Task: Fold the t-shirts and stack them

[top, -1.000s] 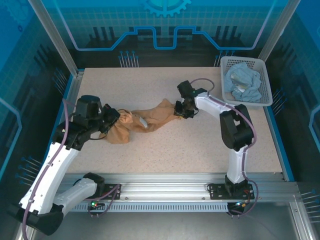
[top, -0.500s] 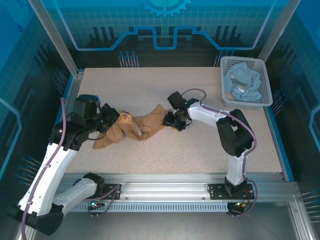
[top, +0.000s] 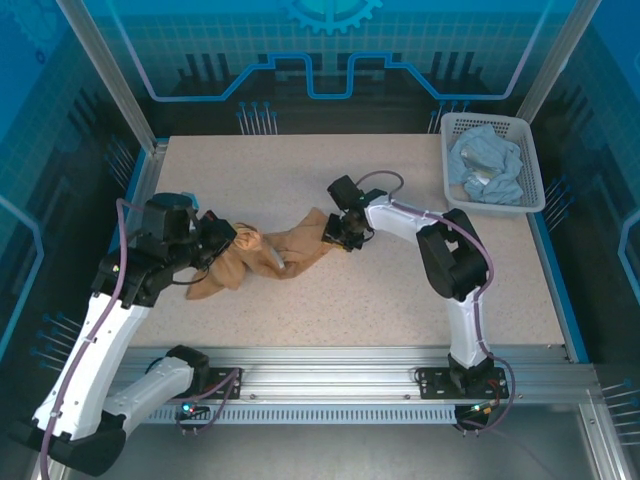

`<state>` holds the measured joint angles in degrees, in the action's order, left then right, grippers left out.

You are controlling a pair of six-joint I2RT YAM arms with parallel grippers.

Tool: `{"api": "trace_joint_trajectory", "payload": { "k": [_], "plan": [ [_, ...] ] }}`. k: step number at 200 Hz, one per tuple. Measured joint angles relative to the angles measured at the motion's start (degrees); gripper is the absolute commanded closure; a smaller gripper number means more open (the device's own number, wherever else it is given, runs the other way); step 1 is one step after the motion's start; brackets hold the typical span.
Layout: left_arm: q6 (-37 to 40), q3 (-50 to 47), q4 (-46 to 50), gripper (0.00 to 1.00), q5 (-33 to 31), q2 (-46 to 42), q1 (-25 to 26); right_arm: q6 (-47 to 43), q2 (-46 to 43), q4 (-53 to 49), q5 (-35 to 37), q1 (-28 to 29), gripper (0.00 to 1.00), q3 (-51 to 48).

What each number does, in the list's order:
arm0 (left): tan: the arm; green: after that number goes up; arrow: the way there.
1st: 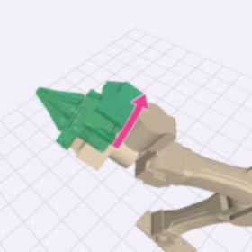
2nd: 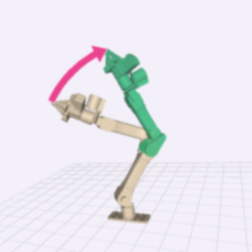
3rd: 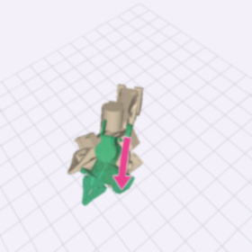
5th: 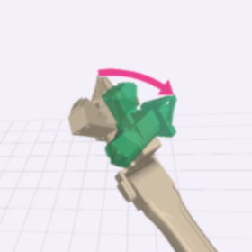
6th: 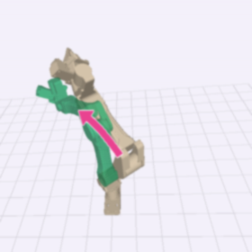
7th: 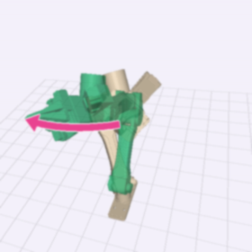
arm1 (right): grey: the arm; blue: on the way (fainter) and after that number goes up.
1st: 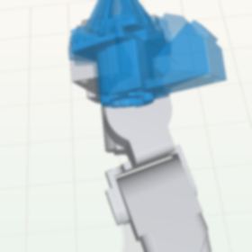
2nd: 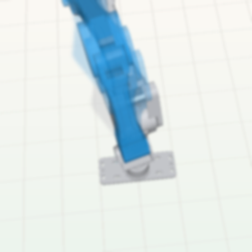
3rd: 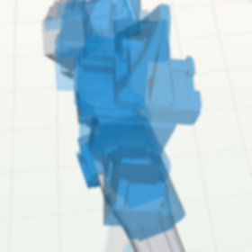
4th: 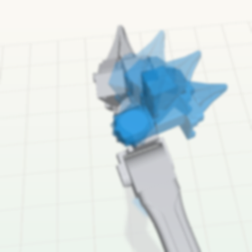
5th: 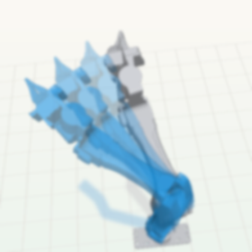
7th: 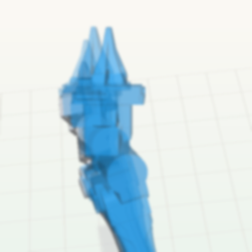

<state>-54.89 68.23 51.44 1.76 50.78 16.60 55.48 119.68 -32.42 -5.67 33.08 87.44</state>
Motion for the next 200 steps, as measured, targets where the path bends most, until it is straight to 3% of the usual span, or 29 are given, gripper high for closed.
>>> {"api": "trace_joint_trajectory", "payload": {
  "k": [29, 89, 150, 200],
  "plan": [
    [0.0, 0.0, 0.0, 1.00, 0.0, -0.1, 0.0, -0.1, 1.0, -0.6, 0.9, -0.1, 1.00, 1.4],
    [2.0, 1.6, -0.1, 1.00, -1.4, -0.1, -0.2, -2.0, -4.0, -2.1, 4.7, -0.3, 1.00, -2.8],
    [6.3, 8.6, -1.4, 1.00, -3.9, 1.7, -0.8, -8.7, -27.1, -2.8, 9.5, -2.3, 1.00, -3.2],
    [10.5, 11.6, -8.8, 1.00, -6.7, -0.7, -0.8, -14.3, -41.9, -3.8, 12.2, -6.1, 1.00, -3.2]
  ]
}}
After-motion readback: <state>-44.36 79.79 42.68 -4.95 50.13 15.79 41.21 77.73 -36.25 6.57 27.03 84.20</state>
